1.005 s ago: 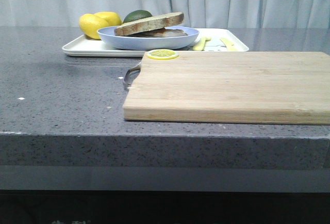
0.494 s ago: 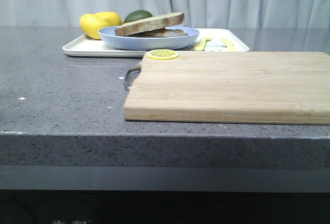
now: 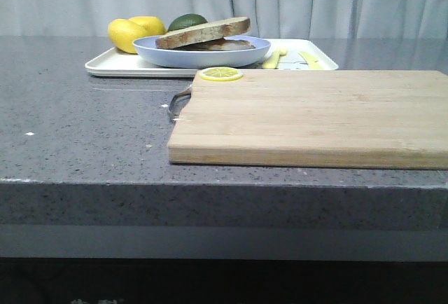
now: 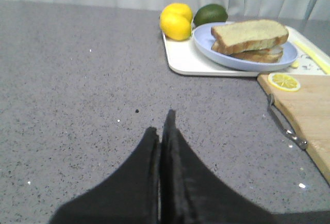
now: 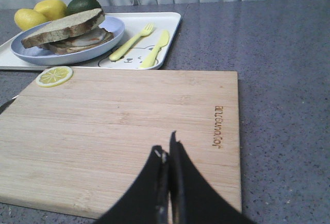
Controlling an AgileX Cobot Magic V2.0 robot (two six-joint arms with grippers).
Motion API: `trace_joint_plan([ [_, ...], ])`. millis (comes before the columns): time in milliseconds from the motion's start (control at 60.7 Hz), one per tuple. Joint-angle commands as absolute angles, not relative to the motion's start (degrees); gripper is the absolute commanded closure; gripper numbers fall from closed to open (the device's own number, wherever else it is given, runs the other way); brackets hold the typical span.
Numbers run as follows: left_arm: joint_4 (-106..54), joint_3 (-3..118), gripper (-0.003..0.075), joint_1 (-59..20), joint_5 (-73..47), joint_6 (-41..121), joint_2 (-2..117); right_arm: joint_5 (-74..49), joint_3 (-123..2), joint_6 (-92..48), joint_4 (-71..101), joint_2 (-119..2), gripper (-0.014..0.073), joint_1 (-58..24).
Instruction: Place bread and move sandwich to tray
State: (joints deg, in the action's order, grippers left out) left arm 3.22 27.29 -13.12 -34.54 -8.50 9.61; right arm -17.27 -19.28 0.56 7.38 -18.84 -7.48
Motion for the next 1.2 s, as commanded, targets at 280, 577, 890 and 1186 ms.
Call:
trace_joint_plan([
  [280,3.31,28.0,0.0741,-12.96,-30.02,-9.12,2.64,-12.55,-20.86,0.54,7.34,-19.26,0.0653,-7.18],
  [577,3.31,28.0,0.0741,-12.96,-30.02,-9.12,2.64,-12.55,-20.86,0.54,7.34,-19.26,0.0653,-7.18],
  [890,0.0,19.13,0.0741,-10.37,-13.67,-4.08,-0.06,-12.6,-20.86,0.54,7.34,-19.26,0.0653,-7.18],
  [1186,-3.69,8.73,0.0741,-2.96,-10.65,-4.08,-1.59,-12.9,-20.86,0.54,7.34,-19.26,0.0653,-7.18],
])
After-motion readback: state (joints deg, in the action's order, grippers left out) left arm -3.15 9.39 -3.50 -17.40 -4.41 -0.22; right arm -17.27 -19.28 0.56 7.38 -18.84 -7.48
